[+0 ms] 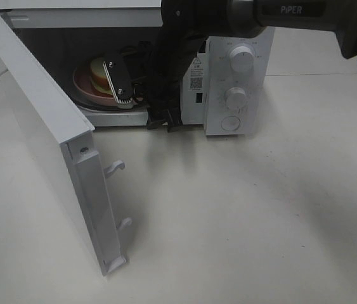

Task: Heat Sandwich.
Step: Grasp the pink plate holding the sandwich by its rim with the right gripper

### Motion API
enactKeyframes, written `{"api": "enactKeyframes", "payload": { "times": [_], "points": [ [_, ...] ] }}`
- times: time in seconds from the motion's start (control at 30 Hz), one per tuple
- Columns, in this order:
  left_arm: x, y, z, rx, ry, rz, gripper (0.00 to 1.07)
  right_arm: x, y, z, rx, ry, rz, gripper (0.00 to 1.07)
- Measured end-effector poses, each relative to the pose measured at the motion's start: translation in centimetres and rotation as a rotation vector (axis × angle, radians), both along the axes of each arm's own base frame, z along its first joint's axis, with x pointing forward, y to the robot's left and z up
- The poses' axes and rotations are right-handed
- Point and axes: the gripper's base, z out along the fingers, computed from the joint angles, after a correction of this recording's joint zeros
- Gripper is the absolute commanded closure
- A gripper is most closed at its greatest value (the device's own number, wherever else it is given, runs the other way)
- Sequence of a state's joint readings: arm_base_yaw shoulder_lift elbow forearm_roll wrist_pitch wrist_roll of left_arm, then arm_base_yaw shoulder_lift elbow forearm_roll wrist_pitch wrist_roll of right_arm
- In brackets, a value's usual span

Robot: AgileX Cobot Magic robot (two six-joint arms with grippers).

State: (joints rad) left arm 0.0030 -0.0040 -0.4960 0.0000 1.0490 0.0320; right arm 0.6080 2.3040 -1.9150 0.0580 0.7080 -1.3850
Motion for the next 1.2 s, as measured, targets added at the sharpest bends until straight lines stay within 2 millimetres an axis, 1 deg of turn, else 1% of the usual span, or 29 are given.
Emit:
{"api": "enactKeyframes", "payload": {
  "times": [0.27, 0.63, 0.97, 1.2],
  "points": [
    [0.0, 0.0, 0.0, 0.000, 0.000, 0.000, 0.30, 0.6, -0.4, -0.5, 0.004, 0.004, -0.022, 0.40],
    [0.0, 0.0, 0.0, 0.000, 0.000, 0.000, 0.30, 0.7, -0.5, -0.5, 0.008, 0.000, -0.026, 0.40],
    [0.0, 0.0, 0.0, 0.000, 0.000, 0.000, 0.30, 1.7, -0.7, 0.4, 0.051, -0.058, -0.043, 0.41],
    [0.0, 0.0, 0.0, 0.000, 0.000, 0.000, 0.30, 1.9, -0.9, 0.5, 0.063, -0.059, -0.065, 0.41]
  ]
}}
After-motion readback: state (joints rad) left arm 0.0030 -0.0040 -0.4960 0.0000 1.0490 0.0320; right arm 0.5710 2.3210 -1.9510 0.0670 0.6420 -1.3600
